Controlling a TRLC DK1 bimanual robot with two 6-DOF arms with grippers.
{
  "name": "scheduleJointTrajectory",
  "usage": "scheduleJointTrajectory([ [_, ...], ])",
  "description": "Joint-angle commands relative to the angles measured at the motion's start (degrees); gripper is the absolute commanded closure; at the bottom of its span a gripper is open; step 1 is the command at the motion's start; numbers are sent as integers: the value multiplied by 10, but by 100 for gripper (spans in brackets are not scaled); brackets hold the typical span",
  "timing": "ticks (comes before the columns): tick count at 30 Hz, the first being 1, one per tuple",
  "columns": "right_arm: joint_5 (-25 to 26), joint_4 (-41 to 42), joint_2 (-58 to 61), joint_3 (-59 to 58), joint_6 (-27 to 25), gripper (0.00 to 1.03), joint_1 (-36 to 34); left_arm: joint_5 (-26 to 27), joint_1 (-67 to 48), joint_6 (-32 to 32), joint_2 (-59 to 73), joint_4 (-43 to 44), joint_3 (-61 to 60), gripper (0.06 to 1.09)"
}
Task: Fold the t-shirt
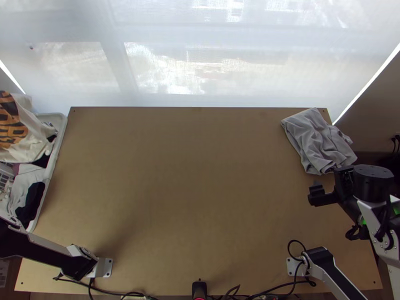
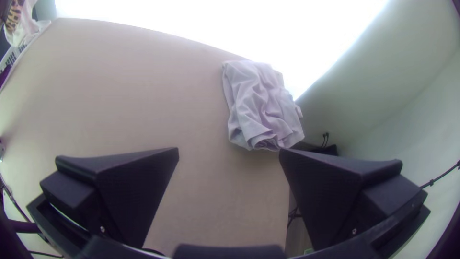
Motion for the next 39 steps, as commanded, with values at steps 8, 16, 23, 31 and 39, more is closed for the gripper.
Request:
scheduleJointTrajectory([
  [8,0,-31,-86,-11,2,5,9,-3,-218,-38,-215,-5,0,105],
  [16,-1,-55,-113,5,13,5,-5,-181,-525,-31,-301,-40,-137,105],
  [23,-5,-83,-137,7,24,5,-24,-245,-668,-23,-363,-12,-305,105],
  [31,-4,-106,-155,13,24,5,-38,-286,-786,12,-391,35,-488,105],
  [39,-5,-120,-170,4,27,5,-58,-302,-835,38,-396,102,-635,105],
])
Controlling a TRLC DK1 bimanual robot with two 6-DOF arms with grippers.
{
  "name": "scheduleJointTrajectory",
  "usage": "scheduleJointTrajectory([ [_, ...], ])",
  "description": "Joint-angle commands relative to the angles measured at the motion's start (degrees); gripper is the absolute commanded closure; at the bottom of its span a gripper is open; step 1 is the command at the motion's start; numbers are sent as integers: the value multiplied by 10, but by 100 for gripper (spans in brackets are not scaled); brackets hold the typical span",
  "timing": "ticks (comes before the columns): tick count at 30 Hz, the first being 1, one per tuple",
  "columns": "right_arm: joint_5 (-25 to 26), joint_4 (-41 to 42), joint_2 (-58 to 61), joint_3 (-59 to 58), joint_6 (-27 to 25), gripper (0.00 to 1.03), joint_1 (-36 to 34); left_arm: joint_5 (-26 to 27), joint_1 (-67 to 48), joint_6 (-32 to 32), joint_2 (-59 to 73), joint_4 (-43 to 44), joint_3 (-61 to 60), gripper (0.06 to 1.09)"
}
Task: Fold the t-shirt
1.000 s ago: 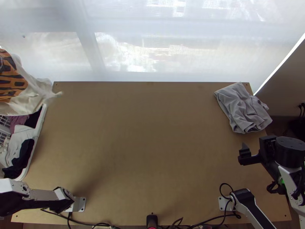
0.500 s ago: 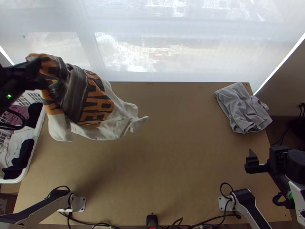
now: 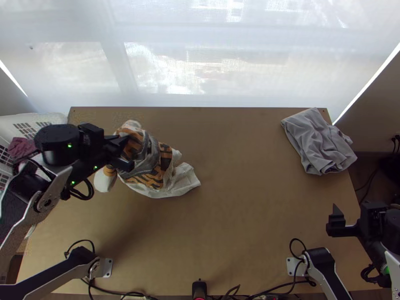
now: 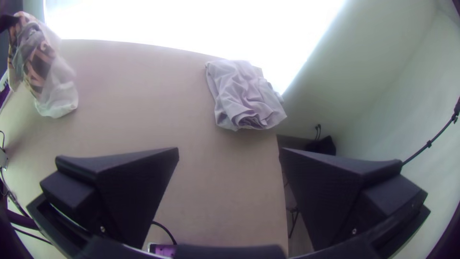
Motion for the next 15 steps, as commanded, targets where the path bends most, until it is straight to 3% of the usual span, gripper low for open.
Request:
scheduleJointTrajectory([
  [1,0,-12,-15,-9,3,5,-17,-15,-53,20,-10,58,-147,105],
  [7,0,-13,-20,-23,3,5,-22,-12,-78,25,-13,90,-249,103],
  [13,0,-7,-18,-33,0,5,-19,26,-130,25,-28,50,-297,98],
  [15,0,3,-13,-35,-4,5,-11,27,-143,33,-37,30,-314,90],
])
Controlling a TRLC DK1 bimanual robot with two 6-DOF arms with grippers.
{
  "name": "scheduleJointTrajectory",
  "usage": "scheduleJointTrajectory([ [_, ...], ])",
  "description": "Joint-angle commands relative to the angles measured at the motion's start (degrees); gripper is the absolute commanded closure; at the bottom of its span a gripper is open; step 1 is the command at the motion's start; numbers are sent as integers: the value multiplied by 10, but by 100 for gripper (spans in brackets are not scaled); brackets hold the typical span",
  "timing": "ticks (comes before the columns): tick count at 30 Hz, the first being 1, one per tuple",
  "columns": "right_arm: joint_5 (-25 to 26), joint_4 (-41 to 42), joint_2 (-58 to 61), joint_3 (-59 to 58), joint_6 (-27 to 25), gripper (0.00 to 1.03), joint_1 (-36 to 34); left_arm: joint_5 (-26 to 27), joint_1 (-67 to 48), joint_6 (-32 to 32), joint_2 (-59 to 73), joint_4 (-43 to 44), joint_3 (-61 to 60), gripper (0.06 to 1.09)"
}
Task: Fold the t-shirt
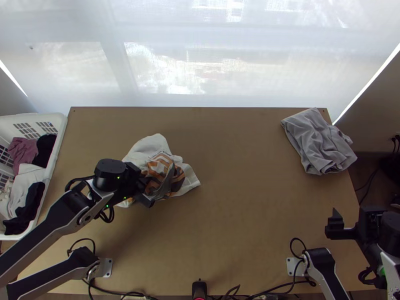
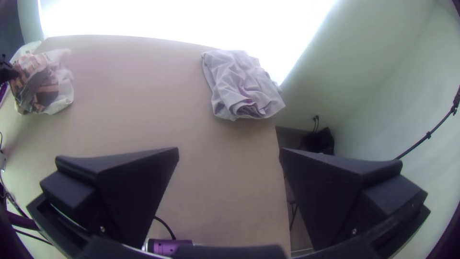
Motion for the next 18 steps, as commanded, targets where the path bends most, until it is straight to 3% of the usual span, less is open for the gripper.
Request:
scheduleJointTrajectory([
  [1,0,20,9,-10,-8,5,13,18,-52,19,-19,-52,-74,85],
  [2,0,28,17,-9,-8,5,19,17,-52,25,-21,-67,-79,77],
  [5,-2,62,45,-9,-6,5,42,13,-29,46,-40,-99,-85,41],
  [8,-15,103,83,-16,-5,5,67,7,55,57,-54,-117,-76,12],
  [18,-45,247,248,-9,-25,5,204,10,229,86,-63,-111,-41,11],
])
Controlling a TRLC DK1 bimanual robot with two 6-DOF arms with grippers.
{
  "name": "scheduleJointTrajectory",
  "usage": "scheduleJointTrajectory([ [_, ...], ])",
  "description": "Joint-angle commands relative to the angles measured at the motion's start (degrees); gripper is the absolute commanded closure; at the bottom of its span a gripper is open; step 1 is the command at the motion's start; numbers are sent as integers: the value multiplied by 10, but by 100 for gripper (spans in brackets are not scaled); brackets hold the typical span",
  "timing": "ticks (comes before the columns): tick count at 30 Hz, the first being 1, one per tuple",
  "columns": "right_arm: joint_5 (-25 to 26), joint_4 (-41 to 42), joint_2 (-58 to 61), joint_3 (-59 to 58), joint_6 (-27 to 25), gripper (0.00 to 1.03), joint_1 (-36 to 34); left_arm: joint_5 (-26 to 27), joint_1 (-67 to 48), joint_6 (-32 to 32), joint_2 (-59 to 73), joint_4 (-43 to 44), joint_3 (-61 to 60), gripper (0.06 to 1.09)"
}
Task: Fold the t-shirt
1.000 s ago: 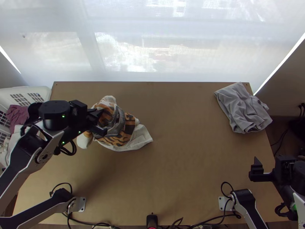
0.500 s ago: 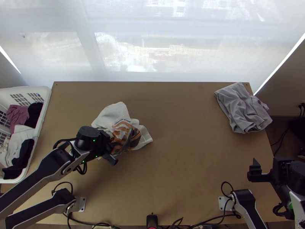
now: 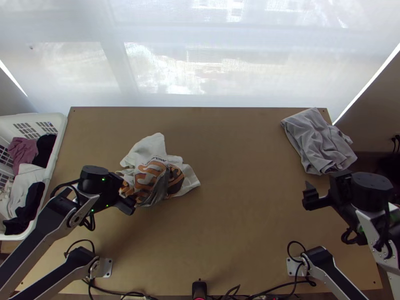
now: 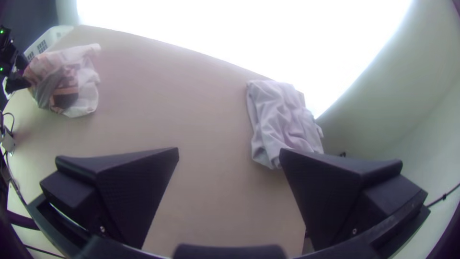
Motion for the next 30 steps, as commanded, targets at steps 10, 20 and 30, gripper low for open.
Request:
scheduleJointTrajectory([
  [10,-27,202,270,15,-13,5,205,5,197,1,25,5,58,11],
  [20,-41,325,408,21,-1,5,277,5,204,-36,27,1,66,11],
  [30,-48,382,568,68,36,5,338,5,204,-61,28,3,63,11],
])
